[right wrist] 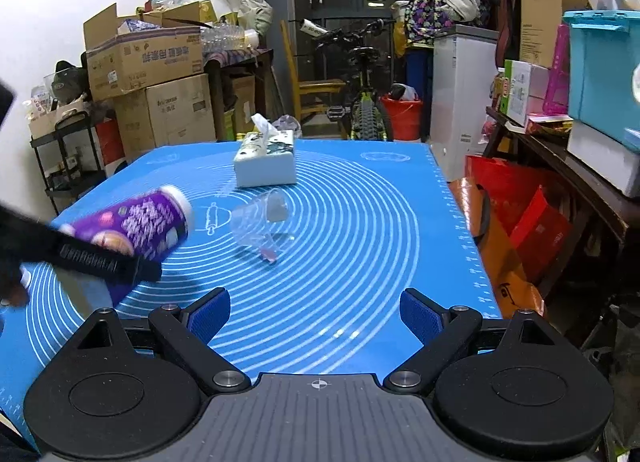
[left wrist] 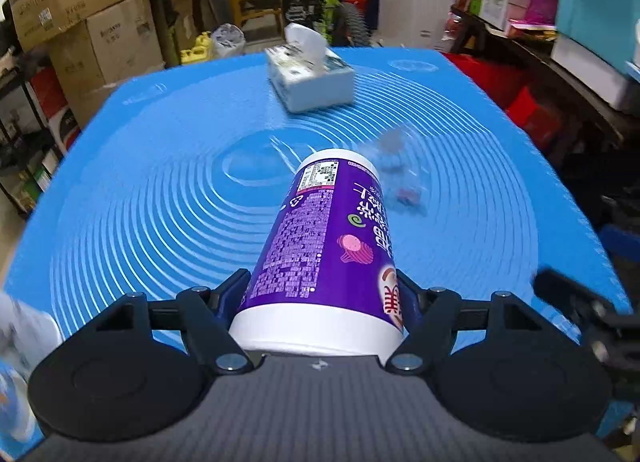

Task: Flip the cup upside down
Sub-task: 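Lift the purple cup with the left gripper toward the right gripper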

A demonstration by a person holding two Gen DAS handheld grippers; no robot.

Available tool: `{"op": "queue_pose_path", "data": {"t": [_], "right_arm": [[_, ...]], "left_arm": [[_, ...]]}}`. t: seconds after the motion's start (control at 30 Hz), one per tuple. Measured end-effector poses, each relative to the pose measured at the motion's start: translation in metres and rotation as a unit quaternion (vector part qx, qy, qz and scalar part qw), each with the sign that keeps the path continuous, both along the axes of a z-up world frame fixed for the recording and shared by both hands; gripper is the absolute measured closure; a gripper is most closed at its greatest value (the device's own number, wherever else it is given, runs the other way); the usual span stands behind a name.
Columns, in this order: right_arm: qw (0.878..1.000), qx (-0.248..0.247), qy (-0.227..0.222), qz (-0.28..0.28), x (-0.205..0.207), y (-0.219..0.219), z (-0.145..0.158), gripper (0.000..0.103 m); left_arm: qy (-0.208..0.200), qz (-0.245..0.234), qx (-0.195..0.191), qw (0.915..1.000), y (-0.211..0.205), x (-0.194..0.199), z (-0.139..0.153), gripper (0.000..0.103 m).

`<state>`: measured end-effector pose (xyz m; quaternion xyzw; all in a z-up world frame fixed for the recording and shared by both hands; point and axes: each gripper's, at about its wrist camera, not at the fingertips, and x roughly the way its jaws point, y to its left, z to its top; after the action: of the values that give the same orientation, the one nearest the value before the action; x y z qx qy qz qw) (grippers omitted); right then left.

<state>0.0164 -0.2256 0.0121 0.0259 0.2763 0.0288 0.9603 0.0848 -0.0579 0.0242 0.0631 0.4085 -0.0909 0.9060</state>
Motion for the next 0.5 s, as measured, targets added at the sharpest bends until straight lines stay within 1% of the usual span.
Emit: {"op": "queue_pose_path", "data": {"t": [0.17,0.3,0.37,0.5], "right_arm": [[1.0,-0.003,0.005,-0.016,-0.011,-0.009,0.002,0.01],[1.0,-0.005,0.011,-0.022,-0.015,-0.013,0.002,0.01],[1.0,-0.006,0.012,-0.022,-0.016,-0.013,0.001,0.01],[1.0,-0.007,0.015,-0.022,-0.016,-0.01,0.0,0.01]], "left_arm": [[0.016,-0.002,-0.018,0.9997,-0.006,-0.018,-0.012,0.029],[0.029,0.001,-0.011,0.9995,-0.008,-0.019,-0.025,0.028],[0.022,0.0,-0.009,0.9997,-0.009,-0.021,-0.026,0.028],[0.023,-0.001,-0.008,0.9997,-0.01,-0.02,-0.027,0.027]]}}
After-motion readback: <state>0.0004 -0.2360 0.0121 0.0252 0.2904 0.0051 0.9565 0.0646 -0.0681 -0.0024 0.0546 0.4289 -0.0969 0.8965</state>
